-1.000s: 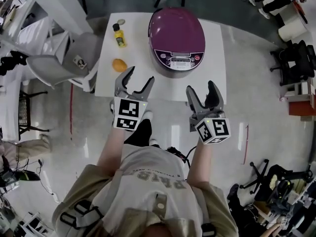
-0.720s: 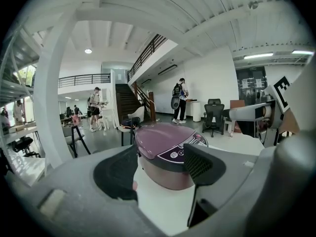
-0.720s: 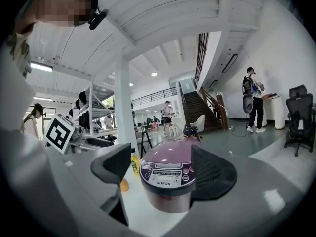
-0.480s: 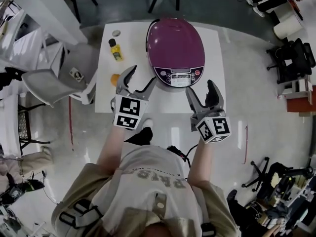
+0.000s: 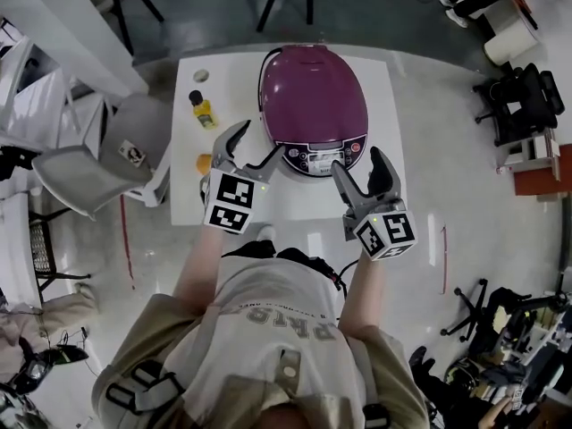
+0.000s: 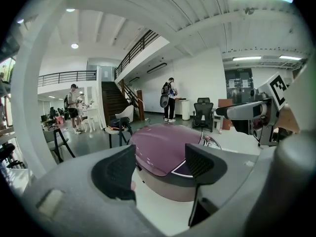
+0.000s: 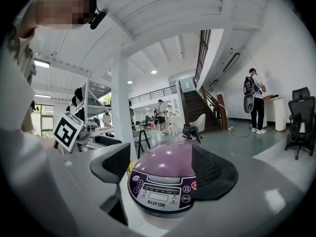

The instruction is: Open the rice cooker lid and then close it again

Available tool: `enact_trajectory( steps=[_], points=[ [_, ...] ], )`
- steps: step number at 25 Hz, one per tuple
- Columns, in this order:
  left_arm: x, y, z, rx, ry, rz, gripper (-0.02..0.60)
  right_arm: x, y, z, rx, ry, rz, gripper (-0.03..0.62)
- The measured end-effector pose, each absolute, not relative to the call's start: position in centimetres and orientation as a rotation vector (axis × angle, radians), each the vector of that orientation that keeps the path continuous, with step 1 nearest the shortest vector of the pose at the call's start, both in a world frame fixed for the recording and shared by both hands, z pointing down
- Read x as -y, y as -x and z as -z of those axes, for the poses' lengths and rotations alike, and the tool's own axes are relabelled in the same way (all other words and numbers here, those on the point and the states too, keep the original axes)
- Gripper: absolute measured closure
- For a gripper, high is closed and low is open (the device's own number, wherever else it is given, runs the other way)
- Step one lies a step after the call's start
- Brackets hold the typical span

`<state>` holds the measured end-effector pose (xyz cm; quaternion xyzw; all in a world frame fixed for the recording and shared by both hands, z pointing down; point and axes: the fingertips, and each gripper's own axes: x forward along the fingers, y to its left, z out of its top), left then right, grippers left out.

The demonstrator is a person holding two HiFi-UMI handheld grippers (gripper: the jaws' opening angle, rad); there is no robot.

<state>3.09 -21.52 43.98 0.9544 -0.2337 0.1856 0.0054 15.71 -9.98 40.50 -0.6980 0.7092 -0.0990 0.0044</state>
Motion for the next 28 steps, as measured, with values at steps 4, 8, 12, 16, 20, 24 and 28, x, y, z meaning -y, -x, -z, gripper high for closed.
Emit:
enact_trajectory(
  steps=[4, 8, 12, 16, 20, 24, 28],
  points=[
    [21.9, -3.4, -44.5, 0.729, -2.985, -0.613, 0.258, 10.2, -15.9, -40.6, -2.246, 2.145, 0.316, 0.221],
    [21.9, -3.3, -45.2, 0.711, -2.977, -0.655, 0.238, 10.7, -15.6, -40.7, -2.295, 2.047, 0.347, 0.209],
    [21.7, -3.3, -46.3, 0.689, -2.982, -0.742, 0.222, 10.9, -15.6, -41.8, -2.394, 1.996, 0.379, 0.200],
    [21.5, -3.7, -47.0, 0.657, -3.008, -0.848, 0.218, 11.3, -15.7, -42.6, -2.530, 1.942, 0.398, 0.195],
    [20.5, -4.3, -48.1, 0.570, -3.048, -1.010, 0.204, 11.5, -14.8, -43.8, -2.775, 1.850, 0.389, 0.194],
    [19.4, -4.8, -48.9, 0.457, -3.077, -1.120, 0.178, 11.3, -12.6, -45.5, -3.130, 1.689, 0.359, 0.192],
    [18.9, -5.3, -49.5, 0.348, -3.124, -1.302, 0.160, 11.1, -11.4, -46.5, -3.390, 1.539, 0.301, 0.191]
  ],
)
